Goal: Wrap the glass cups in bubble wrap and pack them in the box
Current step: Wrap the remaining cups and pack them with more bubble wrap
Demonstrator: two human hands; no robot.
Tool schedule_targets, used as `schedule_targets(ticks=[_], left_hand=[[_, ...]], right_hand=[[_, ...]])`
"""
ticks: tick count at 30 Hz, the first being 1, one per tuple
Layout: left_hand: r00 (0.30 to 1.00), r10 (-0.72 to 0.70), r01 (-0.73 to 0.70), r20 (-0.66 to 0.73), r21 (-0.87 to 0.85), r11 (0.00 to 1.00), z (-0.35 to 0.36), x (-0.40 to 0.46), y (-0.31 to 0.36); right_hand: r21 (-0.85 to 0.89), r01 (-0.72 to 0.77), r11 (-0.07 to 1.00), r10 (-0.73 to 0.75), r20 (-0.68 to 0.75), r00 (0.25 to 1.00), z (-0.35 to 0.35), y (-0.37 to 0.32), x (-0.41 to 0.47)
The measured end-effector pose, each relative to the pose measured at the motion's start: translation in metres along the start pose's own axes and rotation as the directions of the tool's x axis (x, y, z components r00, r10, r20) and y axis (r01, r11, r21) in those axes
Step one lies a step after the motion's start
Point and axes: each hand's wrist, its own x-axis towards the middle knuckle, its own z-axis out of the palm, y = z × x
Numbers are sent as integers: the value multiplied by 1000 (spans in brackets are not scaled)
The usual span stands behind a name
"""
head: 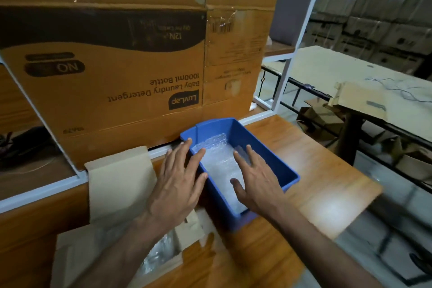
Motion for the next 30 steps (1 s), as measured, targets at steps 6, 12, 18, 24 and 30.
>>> schedule_targets(ticks=[6,12,18,24,30], left_hand=[[1000,2,-8,28,218,976,19,23,13],[999,-36,33,10,225,974,36,42,14],[997,-57,69,-60,228,971,51,45,22],[993,-86,101,-77,214,972,55,46,29],[992,-100,113,-72,200,973,59,50,33]], right_hand=[[-78,83,994,-55,315,947,12,38,46],[-131,434,892,-289,572,767,34,40,89],[-195,632,750,-430,581,691,52,33,91],[-172,684,709,-549,474,688,57,39,92],[-75,574,815,-545,239,804,41,58,93]])
